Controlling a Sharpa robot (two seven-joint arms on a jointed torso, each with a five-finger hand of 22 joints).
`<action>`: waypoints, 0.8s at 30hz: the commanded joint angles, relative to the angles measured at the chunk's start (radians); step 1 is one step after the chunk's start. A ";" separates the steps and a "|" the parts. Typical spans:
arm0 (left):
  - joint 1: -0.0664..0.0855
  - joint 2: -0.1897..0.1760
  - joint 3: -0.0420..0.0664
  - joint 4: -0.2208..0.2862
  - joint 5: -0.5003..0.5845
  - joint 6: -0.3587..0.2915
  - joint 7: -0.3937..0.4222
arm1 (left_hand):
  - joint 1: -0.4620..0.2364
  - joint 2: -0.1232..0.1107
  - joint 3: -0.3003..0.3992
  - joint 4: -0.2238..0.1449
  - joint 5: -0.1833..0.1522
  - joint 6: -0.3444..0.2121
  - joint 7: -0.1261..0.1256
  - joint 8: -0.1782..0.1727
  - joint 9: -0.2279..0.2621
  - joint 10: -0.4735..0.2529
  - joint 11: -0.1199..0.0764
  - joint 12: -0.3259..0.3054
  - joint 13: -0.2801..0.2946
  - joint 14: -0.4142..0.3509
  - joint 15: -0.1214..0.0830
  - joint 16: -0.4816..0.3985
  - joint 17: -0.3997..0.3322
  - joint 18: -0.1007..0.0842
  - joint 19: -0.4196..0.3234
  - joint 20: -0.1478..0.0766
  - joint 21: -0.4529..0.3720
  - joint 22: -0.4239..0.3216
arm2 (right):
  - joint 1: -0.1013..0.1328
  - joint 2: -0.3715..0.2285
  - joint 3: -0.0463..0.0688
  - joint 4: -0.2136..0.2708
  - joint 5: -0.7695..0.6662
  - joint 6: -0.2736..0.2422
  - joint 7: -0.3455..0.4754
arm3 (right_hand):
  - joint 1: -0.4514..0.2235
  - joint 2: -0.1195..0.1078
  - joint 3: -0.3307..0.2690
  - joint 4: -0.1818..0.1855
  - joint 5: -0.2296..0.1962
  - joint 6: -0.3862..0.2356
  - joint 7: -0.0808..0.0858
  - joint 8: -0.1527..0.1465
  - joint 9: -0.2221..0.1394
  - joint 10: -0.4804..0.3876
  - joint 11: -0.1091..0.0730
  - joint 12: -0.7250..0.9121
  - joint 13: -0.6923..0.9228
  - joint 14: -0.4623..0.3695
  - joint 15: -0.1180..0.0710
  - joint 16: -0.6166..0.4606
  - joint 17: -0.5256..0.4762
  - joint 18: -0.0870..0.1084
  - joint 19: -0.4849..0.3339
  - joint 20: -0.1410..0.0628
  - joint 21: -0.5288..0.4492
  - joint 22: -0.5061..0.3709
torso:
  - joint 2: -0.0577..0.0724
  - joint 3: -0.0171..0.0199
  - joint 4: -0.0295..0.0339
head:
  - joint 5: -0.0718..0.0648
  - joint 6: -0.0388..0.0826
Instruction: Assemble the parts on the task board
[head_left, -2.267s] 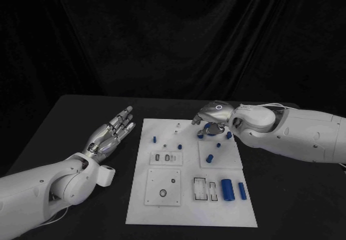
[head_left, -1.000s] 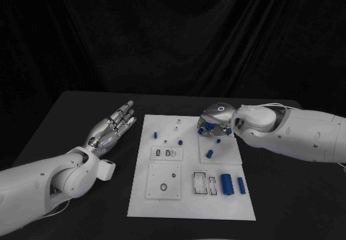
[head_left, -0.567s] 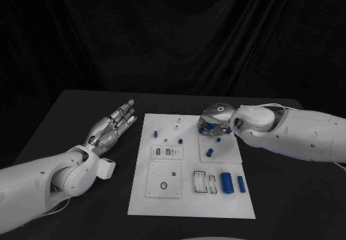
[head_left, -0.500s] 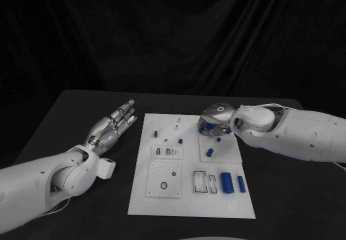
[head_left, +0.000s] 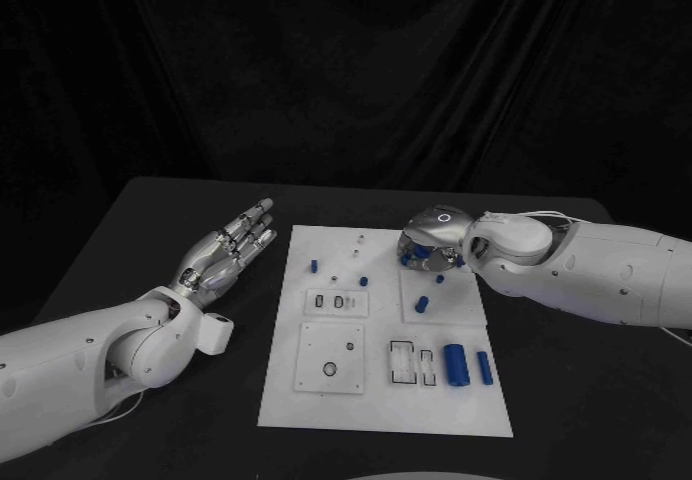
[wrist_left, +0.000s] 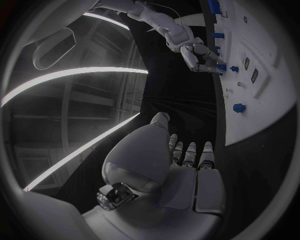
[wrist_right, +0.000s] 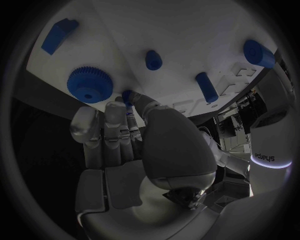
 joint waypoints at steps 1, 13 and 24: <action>0.000 -0.004 0.001 0.004 -0.002 0.011 0.048 | 0.008 -0.004 0.007 -0.001 0.005 0.011 0.001 0.008 0.002 0.001 0.007 -0.006 -0.001 -0.001 0.008 -0.007 -0.001 0.007 -0.003 0.008 -0.006 -0.001 | -0.003 -0.006 -0.003 0.008 0.067 -0.061 0.010 | 0.025 0.011 0.005 -0.006 -0.013 0.022 -0.003 0.008 0.022 0.020 0.001 0.007 0.002 0.001 0.001 -0.010 -0.017 -0.014 0.004 0.002 -0.003 -0.002 | 0.000 -0.0002 0.0002 | 0.014 0.002; 0.000 -0.010 0.001 0.011 -0.002 0.009 0.040 | 0.006 -0.008 0.009 -0.003 0.004 0.007 0.004 0.008 0.001 0.001 0.010 -0.006 -0.001 -0.001 0.010 -0.007 -0.001 0.007 -0.003 0.012 -0.006 -0.001 | 0.056 0.034 -0.002 0.016 0.139 -0.084 -0.019 | 0.017 0.005 -0.008 0.004 -0.062 0.033 0.002 0.006 0.032 0.036 0.006 -0.006 -0.003 0.030 0.007 0.049 0.059 -0.024 0.037 0.008 0.040 0.048 | -0.002 0.0000 0.0012 | 0.014 0.004; 0.000 -0.001 0.001 0.009 -0.002 0.010 0.042 | -0.002 -0.013 0.020 -0.003 0.001 -0.132 -0.061 -0.021 -0.019 0.001 -0.015 -0.006 -0.001 -0.001 0.011 -0.007 -0.001 0.008 -0.003 0.016 -0.006 -0.001 | 0.055 0.142 -0.002 -0.089 0.149 -0.079 -0.019 | 0.011 -0.001 -0.012 0.010 -0.066 0.023 0.006 -0.003 0.032 0.029 0.010 -0.011 -0.005 0.036 0.010 0.068 0.082 -0.027 0.045 0.010 0.053 0.063 | -0.002 -0.0007 0.0007 | 0.025 0.012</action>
